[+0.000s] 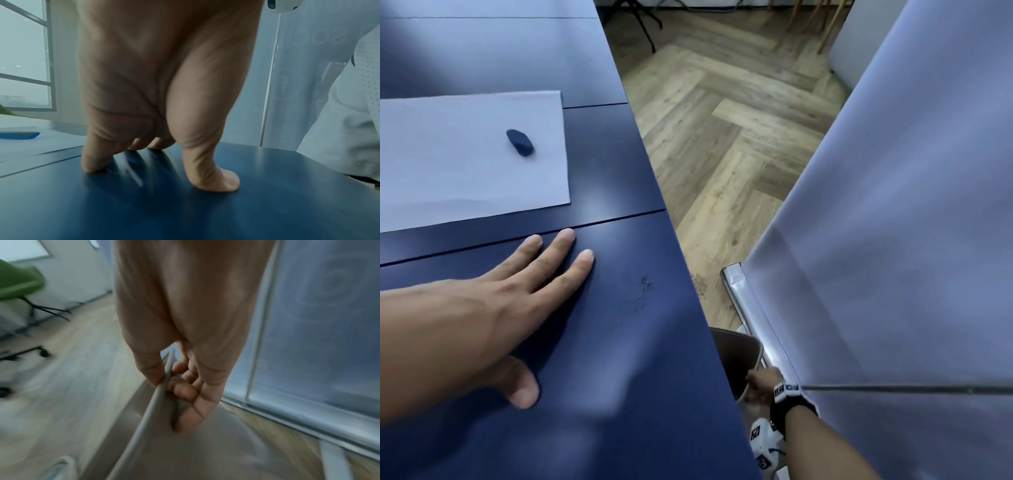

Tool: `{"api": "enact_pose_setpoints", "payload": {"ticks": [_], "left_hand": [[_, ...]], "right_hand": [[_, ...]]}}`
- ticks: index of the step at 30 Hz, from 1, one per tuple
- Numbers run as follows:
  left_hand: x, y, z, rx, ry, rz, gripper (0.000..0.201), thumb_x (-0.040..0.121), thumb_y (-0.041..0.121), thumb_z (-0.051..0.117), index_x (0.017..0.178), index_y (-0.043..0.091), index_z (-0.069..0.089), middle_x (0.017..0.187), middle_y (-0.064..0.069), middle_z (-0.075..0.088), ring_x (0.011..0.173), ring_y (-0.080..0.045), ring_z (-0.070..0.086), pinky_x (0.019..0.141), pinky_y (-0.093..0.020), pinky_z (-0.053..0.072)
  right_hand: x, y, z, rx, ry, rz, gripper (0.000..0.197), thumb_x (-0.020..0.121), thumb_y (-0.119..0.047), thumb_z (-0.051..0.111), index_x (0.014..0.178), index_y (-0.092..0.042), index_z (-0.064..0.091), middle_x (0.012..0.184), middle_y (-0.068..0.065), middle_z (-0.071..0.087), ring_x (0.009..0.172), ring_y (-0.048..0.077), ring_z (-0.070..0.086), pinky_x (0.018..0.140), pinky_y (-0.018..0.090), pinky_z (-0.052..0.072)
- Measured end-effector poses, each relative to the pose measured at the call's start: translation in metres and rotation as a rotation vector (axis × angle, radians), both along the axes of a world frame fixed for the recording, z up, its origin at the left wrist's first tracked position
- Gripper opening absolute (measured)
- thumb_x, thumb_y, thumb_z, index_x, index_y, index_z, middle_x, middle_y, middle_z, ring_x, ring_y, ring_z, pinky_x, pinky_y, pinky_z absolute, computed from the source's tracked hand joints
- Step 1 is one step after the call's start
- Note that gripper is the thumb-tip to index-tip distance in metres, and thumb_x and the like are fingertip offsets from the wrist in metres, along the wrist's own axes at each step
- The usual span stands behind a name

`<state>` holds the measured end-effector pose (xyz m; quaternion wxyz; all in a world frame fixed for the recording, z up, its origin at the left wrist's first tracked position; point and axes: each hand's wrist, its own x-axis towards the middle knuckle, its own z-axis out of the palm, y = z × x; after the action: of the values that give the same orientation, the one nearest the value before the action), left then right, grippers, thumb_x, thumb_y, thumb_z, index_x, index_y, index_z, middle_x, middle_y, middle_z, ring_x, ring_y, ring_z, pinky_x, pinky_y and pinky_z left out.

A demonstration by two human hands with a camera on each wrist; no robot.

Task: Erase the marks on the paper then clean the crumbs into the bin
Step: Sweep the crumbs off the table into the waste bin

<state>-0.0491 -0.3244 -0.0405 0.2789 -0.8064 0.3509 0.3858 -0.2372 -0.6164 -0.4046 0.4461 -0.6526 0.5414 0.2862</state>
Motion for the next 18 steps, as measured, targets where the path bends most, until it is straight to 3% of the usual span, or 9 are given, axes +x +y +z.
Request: {"api": "enact_pose_setpoints", "payload": {"ticks": [2,4,6,8,12,15,16,17,18], "left_hand": [[-0.003,0.001,-0.002,-0.024,0.009,-0.003,0.142,0.055,0.087,0.059,0.083,0.034,-0.069,0.095,0.013,-0.073,0.105,-0.019,-0.055,0.119,-0.031,0.010],[-0.001,0.009,-0.001,-0.107,0.016,0.007,0.135,0.068,0.078,0.061,0.088,0.037,-0.067,0.101,0.016,-0.071,0.105,-0.011,-0.057,0.117,-0.026,0.012],[-0.003,0.014,0.006,-0.175,0.066,0.033,0.125,0.062,0.090,0.046,0.101,0.041,-0.062,0.111,0.025,-0.068,0.108,0.004,-0.057,0.115,-0.020,0.006],[-0.009,0.019,0.013,-0.284,0.089,0.109,0.116,0.041,0.105,0.012,0.108,0.040,-0.058,0.117,0.030,-0.064,0.109,0.017,-0.053,0.113,-0.017,-0.005],[-0.026,0.029,0.006,-0.412,0.047,0.168,0.116,0.025,0.099,-0.023,0.113,0.031,-0.057,0.123,0.018,-0.064,0.115,0.005,-0.054,0.104,-0.018,-0.021],[-0.043,0.036,0.001,-0.449,-0.039,0.207,0.120,0.029,0.095,-0.032,0.120,0.022,-0.057,0.127,0.008,-0.065,0.119,-0.003,-0.057,0.107,-0.022,-0.025],[-0.049,0.041,-0.004,-0.496,-0.072,0.236,0.126,0.037,0.096,-0.028,0.131,0.015,-0.049,0.137,0.002,-0.058,0.127,-0.008,-0.052,0.110,-0.020,-0.022],[-0.054,0.048,-0.010,-0.479,-0.110,0.191,0.131,0.054,0.097,-0.017,0.146,0.004,-0.029,0.153,-0.009,-0.038,0.141,-0.015,-0.034,0.116,-0.022,-0.011],[-0.059,0.055,-0.019,-0.451,-0.155,0.192,0.125,0.074,0.092,-0.001,0.152,-0.006,0.003,0.161,-0.020,-0.006,0.148,-0.022,-0.007,0.116,-0.032,0.006]], "right_hand": [[0.026,-0.008,0.020,-0.072,-0.074,0.045,0.023,0.084,-0.014,0.057,0.064,-0.005,0.054,0.059,0.010,0.057,0.046,0.020,0.055,0.033,0.017,0.034],[0.052,-0.014,0.044,-0.113,-0.138,0.092,0.025,0.083,-0.015,0.058,0.062,-0.003,0.054,0.049,0.009,0.053,0.034,0.018,0.049,0.033,0.015,0.032],[0.073,-0.021,0.071,-0.170,-0.195,0.210,0.027,0.078,-0.024,0.060,0.059,-0.008,0.051,0.049,0.006,0.048,0.039,0.019,0.046,0.040,0.021,0.033],[0.087,-0.026,0.106,-0.231,-0.249,0.349,0.028,0.079,-0.026,0.061,0.060,-0.012,0.046,0.054,0.005,0.046,0.048,0.020,0.045,0.044,0.024,0.032],[0.092,-0.032,0.194,-0.450,-0.396,0.438,0.035,0.083,-0.016,0.060,0.058,-0.015,0.035,0.053,0.002,0.040,0.057,0.022,0.044,0.046,0.029,0.028],[0.083,-0.033,0.255,-0.608,-0.496,0.448,0.034,0.080,-0.014,0.061,0.056,-0.013,0.037,0.050,0.006,0.041,0.045,0.023,0.047,0.042,0.027,0.034],[0.078,-0.030,0.273,-0.644,-0.515,0.436,0.033,0.079,-0.012,0.061,0.055,-0.011,0.038,0.048,0.007,0.041,0.041,0.023,0.047,0.040,0.027,0.037],[0.071,-0.026,0.290,-0.674,-0.539,0.431,0.031,0.077,-0.012,0.062,0.055,-0.009,0.039,0.048,0.008,0.041,0.040,0.024,0.048,0.040,0.029,0.041],[0.065,-0.020,0.306,-0.701,-0.553,0.429,0.029,0.075,-0.011,0.062,0.056,-0.006,0.041,0.048,0.010,0.041,0.039,0.025,0.049,0.041,0.031,0.043]]}}
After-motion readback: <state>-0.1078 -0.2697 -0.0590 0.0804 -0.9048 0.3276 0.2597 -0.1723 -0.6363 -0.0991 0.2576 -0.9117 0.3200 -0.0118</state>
